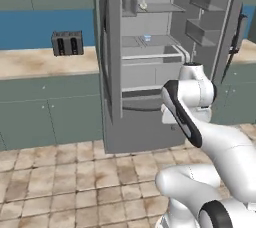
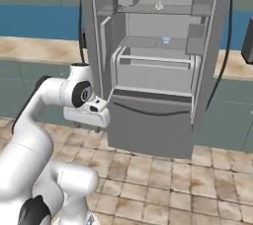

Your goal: Retrieve the bottle and the shaker from the cabinet and place them next to the mixing bowl on the counter. Then add garlic from the fridge to the mixing bowl.

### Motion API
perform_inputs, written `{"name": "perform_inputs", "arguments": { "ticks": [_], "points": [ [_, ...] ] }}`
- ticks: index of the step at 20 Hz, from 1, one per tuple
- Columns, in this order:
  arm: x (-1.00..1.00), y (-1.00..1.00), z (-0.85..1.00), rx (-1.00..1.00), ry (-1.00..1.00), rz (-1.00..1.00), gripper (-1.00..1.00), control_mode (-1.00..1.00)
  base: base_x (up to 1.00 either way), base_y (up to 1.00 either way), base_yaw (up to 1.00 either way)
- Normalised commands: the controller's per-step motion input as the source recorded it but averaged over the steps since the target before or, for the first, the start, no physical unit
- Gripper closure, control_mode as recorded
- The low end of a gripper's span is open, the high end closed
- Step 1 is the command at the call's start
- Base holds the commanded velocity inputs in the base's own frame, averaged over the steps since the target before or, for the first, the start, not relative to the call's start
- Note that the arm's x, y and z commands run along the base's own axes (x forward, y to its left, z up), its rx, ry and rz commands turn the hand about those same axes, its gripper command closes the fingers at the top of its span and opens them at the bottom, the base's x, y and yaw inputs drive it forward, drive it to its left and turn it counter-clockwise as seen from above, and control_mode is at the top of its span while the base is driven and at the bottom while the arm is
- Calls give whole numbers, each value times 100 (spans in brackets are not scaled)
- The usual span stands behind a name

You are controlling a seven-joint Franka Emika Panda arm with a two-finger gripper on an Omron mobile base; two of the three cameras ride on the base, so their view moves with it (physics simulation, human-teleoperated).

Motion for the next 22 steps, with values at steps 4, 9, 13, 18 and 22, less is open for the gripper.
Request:
{"name": "perform_inputs", "arguments": {
  "ticks": [4, 9, 13, 18, 22],
  "points": [
    [0, 0, 0, 0, 0, 0, -100, 100, 81, -11, -28],
    [0, 0, 0, 0, 0, 0, -100, 100, 83, 8, -19],
    [0, 0, 0, 0, 0, 0, -100, 100, 100, -28, 10],
    [0, 0, 0, 0, 0, 0, -100, 100, 83, -52, 0],
    [0, 0, 0, 0, 0, 0, -100, 100, 37, 0, 0]
  ]
}}
